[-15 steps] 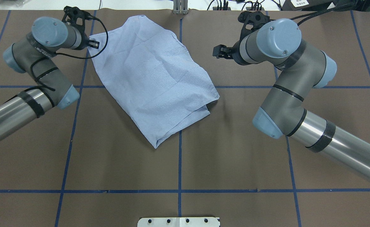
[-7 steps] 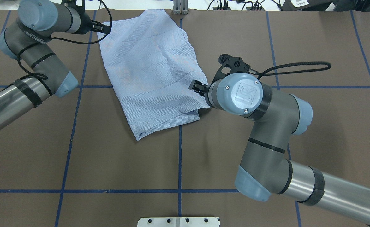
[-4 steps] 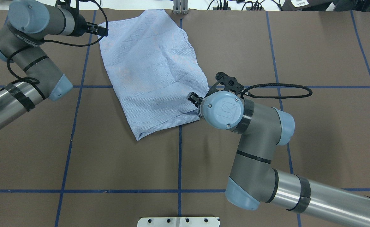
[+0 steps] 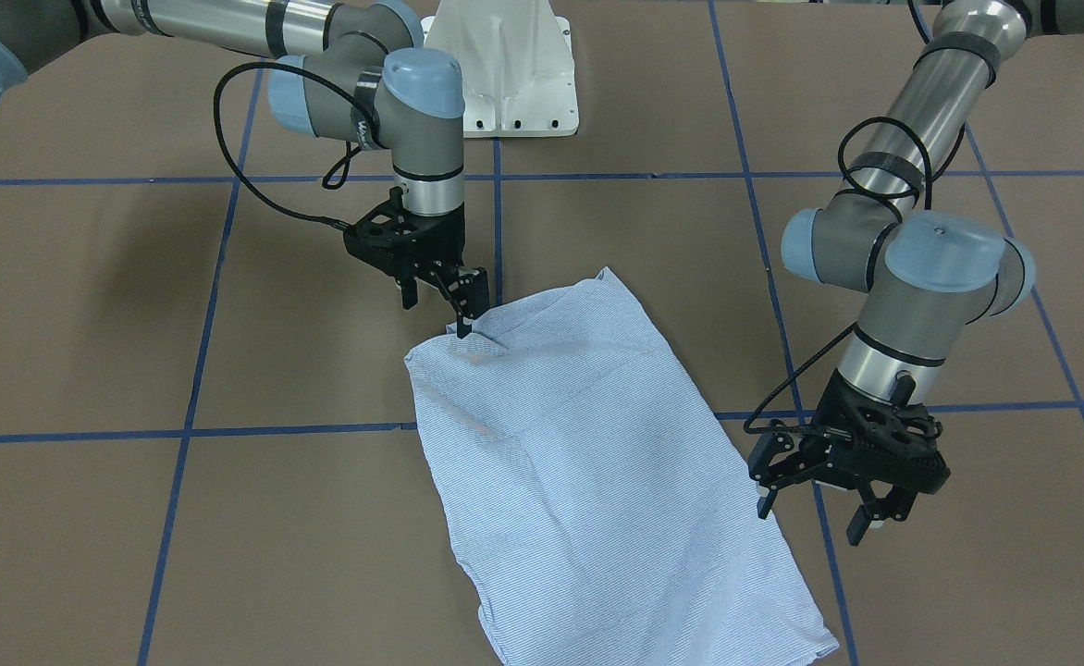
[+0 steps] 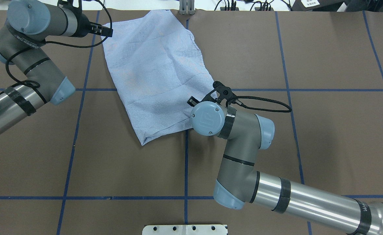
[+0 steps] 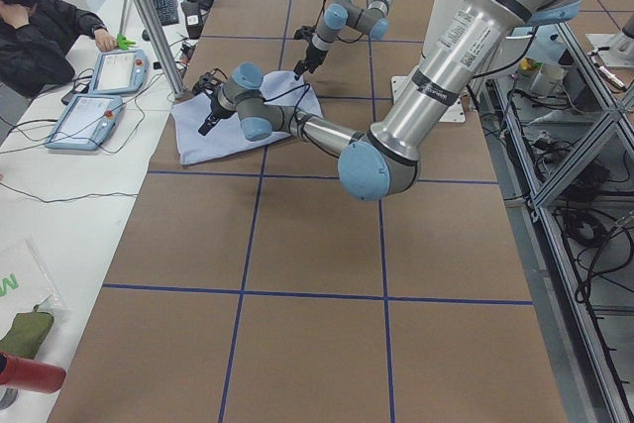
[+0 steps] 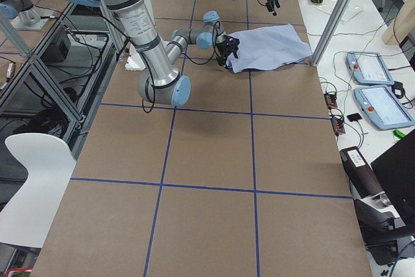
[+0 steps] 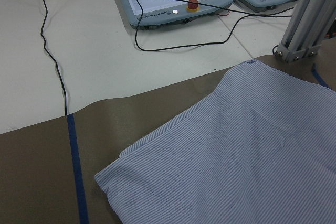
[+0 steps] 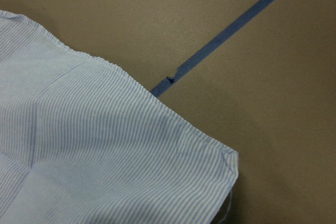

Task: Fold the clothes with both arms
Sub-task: 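Lower the right gripper onto the near corner of the folded shirt and grasp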

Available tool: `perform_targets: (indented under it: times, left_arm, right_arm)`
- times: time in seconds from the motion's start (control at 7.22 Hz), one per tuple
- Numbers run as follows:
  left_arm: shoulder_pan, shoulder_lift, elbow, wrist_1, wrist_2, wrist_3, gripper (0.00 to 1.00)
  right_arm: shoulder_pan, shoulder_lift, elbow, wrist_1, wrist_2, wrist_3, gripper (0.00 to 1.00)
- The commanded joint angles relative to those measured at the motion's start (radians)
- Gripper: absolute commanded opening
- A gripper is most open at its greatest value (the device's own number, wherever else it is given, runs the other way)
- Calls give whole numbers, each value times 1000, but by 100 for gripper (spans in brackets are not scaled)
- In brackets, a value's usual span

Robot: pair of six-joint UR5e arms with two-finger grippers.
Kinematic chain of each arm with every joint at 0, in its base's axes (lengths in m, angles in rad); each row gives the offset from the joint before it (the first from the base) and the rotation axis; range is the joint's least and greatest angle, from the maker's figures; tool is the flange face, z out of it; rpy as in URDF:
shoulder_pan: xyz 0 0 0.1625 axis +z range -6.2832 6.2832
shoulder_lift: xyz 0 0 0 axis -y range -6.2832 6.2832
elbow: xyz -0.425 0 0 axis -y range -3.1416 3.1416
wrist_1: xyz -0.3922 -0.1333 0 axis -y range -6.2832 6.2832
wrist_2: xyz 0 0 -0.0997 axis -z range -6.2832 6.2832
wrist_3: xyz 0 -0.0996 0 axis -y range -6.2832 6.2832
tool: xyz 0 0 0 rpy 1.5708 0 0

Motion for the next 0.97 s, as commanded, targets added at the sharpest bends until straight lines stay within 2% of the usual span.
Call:
perform_targets:
  times: [0.0,0.14,0.42,0.55,0.83]
  left_arm:
    - [0,2,-1,0,-1,0,100]
    - [2,2,-1,1,-1,0,100]
    - [2,2,-1,0,-1,1,100]
    - [0,2,-1,1,1,1,100]
    - [2,2,-1,1,-1,1,100]
  right_arm:
    - [-7,16,-46,20,-5,18,95]
    - [-19,18,-46,17,-13,19,95]
    - [-25,24,-47,15,-17,30,81]
    - [-27,28,-47,15,-17,30,66]
    - [-30,39,-47,15,-17,30,18]
